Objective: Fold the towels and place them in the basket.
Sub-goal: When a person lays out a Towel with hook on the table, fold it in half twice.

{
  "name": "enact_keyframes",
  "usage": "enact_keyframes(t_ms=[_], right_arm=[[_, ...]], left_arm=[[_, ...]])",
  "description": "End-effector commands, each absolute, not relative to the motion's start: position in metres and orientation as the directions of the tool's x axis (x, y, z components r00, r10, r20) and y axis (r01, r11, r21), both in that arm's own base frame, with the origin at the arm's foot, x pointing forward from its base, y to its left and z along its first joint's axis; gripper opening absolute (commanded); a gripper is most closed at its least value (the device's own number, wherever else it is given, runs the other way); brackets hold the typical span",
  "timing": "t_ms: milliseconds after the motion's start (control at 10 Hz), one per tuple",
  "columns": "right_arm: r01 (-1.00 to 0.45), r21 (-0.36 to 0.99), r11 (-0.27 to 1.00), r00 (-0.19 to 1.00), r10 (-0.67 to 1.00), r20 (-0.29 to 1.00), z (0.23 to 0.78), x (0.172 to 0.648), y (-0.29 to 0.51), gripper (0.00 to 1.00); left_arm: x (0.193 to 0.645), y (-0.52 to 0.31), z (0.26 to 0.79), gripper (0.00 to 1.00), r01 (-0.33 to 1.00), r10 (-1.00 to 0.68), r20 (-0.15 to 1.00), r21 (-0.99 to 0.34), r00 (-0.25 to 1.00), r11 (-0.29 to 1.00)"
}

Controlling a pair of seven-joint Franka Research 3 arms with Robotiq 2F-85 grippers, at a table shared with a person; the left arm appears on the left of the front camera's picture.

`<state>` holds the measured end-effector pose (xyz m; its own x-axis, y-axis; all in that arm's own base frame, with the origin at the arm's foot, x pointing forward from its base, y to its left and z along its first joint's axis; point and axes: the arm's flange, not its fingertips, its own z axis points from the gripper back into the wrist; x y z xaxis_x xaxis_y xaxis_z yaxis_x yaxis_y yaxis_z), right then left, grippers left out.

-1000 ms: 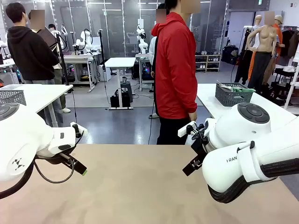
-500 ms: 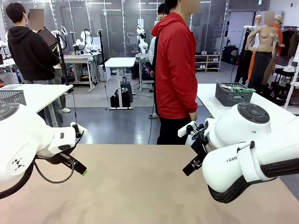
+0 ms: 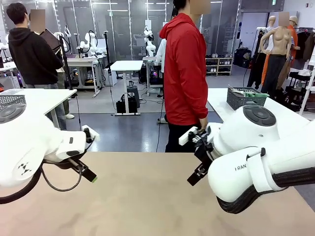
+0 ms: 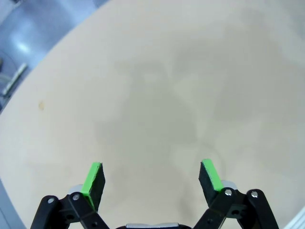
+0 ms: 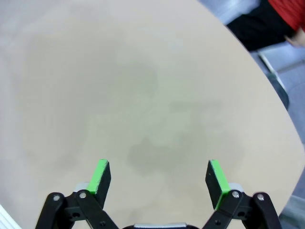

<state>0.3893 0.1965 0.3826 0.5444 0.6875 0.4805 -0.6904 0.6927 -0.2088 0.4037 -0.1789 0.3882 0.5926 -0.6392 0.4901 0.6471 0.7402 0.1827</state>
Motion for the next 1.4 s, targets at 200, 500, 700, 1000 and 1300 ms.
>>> enact_keyframes(t_ms=[200,500,700,1000,1300], right_arm=[[-0.903,-0.243,0.354,0.258,0.899,0.353,0.405,0.395,0.228,1.0],[-0.968,-0.208,0.143,0.078,0.953,0.294,0.412,0.4,0.233,1.0],[-0.986,-0.161,0.042,-0.006,0.959,0.284,0.409,0.408,0.236,1.0],[-0.987,-0.158,-0.012,-0.061,0.949,0.308,0.403,0.422,0.241,1.0],[-0.983,-0.183,0.022,-0.036,0.951,0.308,0.404,0.432,0.251,1.0]], left_arm=[[0.426,-0.245,0.4,1.0,0.884,-0.886,0.335,0.228,0.322,0.408],[0.433,-0.244,0.409,1.0,0.966,-0.942,0.323,0.203,0.088,0.16],[0.437,-0.235,0.409,1.0,0.971,-0.938,0.346,0.227,-0.008,0.076],[0.44,-0.231,0.407,1.0,0.981,-0.943,0.331,0.189,-0.016,0.05],[0.442,-0.228,0.405,1.0,0.988,-0.943,0.333,0.146,-0.001,0.051]])
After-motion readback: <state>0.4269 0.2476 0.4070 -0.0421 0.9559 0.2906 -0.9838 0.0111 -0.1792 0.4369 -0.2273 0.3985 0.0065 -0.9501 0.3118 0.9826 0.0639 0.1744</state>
